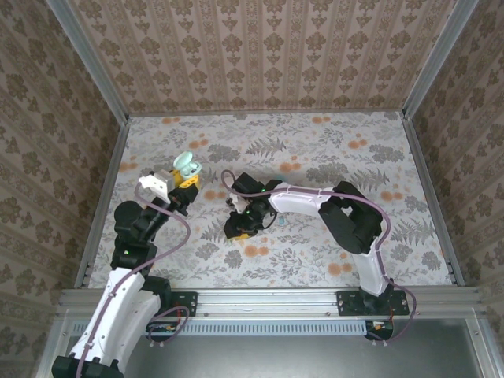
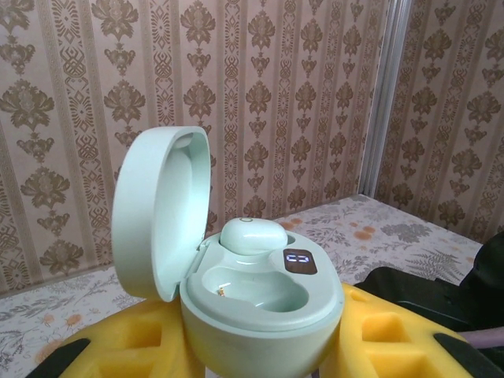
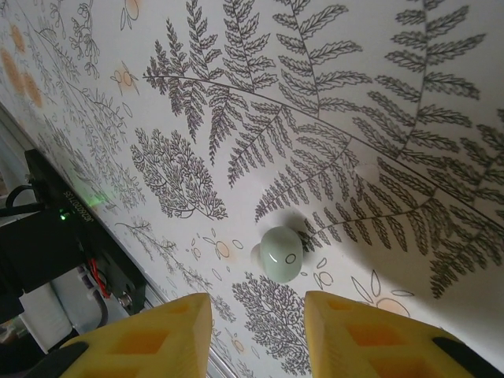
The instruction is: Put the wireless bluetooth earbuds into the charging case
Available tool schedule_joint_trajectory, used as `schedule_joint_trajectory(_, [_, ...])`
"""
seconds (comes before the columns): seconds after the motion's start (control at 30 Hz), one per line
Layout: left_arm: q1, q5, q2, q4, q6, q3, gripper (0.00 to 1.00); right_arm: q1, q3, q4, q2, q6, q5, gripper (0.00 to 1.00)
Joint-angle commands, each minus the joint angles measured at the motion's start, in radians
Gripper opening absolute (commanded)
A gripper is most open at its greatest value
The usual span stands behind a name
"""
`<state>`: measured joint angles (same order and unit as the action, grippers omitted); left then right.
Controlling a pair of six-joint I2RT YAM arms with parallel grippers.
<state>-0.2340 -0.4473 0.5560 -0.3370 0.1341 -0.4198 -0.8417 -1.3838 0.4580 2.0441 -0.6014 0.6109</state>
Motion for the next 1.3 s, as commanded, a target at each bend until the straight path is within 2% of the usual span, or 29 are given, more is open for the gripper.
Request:
schedule_joint_trajectory(0.0, [0.007,-0.01,-0.012,-0.014,-0.007,0.004,0.27,-0.007,-0.04,0.046,0.034,0.006,0.032,0.38])
schedule_joint_trajectory(0.53, [0.007,-0.014,-0.004,-0.019,-0.004,0.004,0.27,-0.024,-0.106,0.115,0.106,0.04,0.05,0.37])
schedule_joint_trajectory(1.27, [0.007,-0.021,0.008,-0.035,0.009,0.007,0.27,-0.037,-0.162,0.123,0.169,0.038,0.027,0.33])
